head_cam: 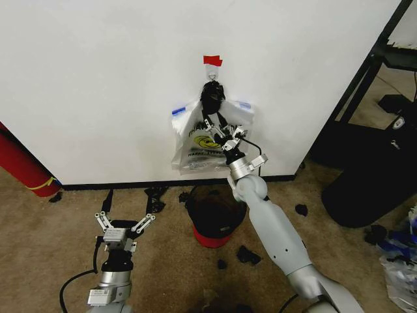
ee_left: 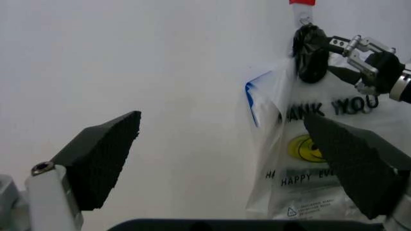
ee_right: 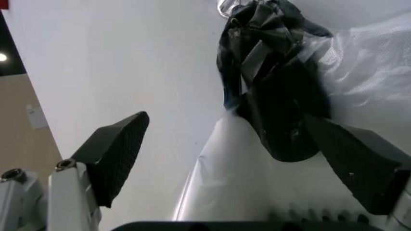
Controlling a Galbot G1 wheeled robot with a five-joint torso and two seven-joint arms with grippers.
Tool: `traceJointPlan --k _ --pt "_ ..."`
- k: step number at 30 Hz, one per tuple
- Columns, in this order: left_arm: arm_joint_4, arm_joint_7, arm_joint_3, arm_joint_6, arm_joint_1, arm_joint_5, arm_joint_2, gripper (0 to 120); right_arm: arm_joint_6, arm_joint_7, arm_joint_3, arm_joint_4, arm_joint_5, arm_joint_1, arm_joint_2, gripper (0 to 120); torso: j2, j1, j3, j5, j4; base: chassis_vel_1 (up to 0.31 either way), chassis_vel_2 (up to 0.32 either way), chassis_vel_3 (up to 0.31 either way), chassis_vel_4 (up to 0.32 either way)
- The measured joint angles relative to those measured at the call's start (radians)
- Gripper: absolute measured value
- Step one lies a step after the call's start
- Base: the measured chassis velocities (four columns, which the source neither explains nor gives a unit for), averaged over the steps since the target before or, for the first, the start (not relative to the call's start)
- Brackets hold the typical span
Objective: Pick up the garbage bag from the wall and place it over the trash bin.
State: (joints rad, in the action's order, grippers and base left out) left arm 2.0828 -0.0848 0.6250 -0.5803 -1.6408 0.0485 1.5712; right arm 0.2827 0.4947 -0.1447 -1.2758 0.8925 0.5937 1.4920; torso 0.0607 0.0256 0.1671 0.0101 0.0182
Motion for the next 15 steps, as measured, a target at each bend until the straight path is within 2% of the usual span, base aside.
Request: traceJointPlan --k 15 --pt "0.012 0.003 0.007 -0.005 -0.012 0.010 -0.007 100 0.002 -0.019 -0.012 0.039 -0.032 0.001 0.035 91 0.000 0.000 0.000 0.0000 -0.0001 0.000 0.000 0.000 0.000"
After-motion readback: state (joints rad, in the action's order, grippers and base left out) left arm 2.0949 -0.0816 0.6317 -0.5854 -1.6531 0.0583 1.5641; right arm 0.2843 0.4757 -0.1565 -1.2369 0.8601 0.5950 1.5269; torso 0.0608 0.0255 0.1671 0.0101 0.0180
